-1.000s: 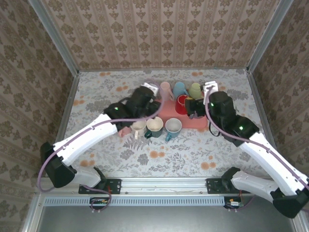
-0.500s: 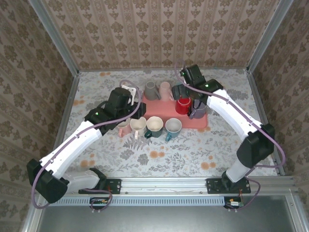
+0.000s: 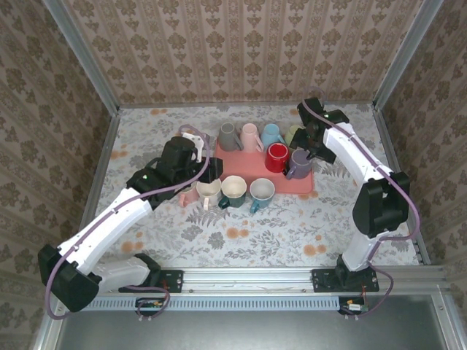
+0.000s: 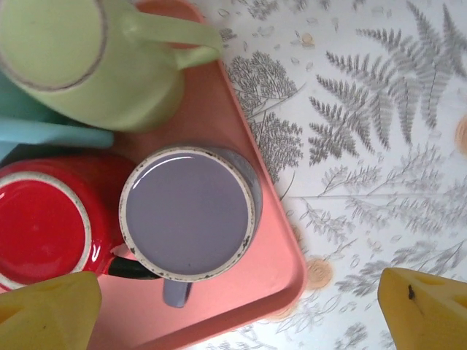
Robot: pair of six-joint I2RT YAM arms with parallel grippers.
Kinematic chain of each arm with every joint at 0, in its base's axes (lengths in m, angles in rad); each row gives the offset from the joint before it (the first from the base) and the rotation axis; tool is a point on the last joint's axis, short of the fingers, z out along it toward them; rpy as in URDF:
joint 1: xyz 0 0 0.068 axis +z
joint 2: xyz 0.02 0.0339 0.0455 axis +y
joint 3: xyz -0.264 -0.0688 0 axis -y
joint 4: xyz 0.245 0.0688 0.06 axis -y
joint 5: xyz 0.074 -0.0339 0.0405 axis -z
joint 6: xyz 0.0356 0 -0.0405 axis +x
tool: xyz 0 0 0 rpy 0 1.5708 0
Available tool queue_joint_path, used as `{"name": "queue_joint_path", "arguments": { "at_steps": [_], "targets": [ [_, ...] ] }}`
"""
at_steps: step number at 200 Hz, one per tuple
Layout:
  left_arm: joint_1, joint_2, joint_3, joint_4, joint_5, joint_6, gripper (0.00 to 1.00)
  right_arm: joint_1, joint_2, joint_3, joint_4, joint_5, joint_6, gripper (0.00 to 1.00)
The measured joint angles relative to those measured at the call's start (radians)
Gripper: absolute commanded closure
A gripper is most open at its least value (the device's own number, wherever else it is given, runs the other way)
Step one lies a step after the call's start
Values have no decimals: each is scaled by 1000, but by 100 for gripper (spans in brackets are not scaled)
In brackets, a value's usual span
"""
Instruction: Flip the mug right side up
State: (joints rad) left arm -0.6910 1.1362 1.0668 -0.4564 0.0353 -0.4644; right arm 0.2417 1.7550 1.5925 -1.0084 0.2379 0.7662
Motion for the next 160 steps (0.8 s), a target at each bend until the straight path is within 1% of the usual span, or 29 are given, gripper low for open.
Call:
{"name": "queue_joint_path", "arguments": {
  "at_steps": [27,61,99,141,149,160],
  "targets": [
    [0,-8,-1,0,3,-1,49,-12,37,8,-11,-43,148,0],
    [0,-24,-5,1,3,0,48,-44,101,18,3,-99,256,0],
    [0,-26,-7,1,3,0,49,-57,165,28,40,-150,304,0],
    [0,-26,-7,1,2,1,49,-63,231,35,71,-187,315,0],
    [0,-26,-7,1,2,1,49,-64,232,35,73,-187,316,1],
    [0,-26,-7,1,-1,1,49,-67,232,34,82,-187,318,6]
  ]
}}
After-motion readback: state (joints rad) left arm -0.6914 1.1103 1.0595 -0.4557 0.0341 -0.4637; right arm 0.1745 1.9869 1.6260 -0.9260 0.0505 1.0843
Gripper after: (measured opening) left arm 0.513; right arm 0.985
